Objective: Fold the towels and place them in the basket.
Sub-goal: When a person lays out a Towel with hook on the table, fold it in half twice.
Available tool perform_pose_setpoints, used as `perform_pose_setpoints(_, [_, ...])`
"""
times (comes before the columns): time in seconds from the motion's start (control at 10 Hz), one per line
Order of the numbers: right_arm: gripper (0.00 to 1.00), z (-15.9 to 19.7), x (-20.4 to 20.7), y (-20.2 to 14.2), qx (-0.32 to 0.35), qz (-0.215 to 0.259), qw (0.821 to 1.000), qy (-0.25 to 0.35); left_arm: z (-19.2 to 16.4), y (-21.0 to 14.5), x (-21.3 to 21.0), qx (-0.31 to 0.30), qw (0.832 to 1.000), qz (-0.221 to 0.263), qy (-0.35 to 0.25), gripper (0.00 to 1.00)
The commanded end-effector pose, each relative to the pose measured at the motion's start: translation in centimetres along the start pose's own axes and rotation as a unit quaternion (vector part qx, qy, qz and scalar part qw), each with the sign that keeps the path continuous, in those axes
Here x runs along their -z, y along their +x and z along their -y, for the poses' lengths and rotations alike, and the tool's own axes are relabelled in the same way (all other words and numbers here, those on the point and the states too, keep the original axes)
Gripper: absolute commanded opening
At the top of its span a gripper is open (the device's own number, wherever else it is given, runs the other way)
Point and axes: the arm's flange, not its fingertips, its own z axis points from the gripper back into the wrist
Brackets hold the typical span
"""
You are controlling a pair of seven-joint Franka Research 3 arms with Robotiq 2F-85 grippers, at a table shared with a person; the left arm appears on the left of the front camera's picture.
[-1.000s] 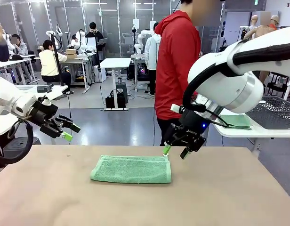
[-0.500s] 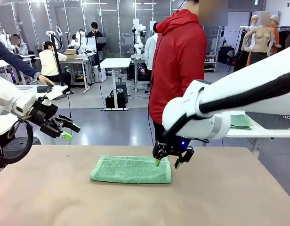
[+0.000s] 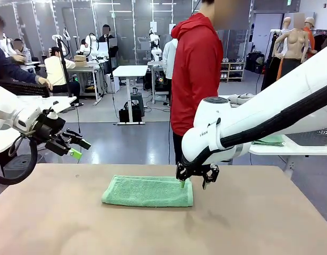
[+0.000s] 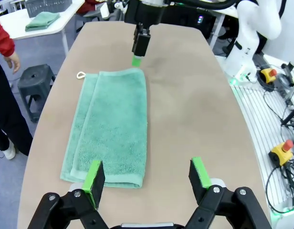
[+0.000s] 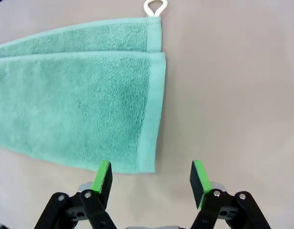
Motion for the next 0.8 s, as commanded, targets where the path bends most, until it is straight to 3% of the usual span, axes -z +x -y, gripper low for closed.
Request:
perform_pose_setpoints(0.0, [0.83, -1.6, 1.3, 1.3, 0.028, 0.002, 1.0, -0.01, 0.0, 0.1, -0.1, 0.004, 1.0, -0.008, -0.002, 0.89])
perform_pose_setpoints(0.7, [0.83, -2.6, 5.2, 3.7, 0.038, 0.004, 0.998, -0.047, 0.0, 0.1, -0.1, 0.004, 1.0, -0.008, -0.002, 0.89])
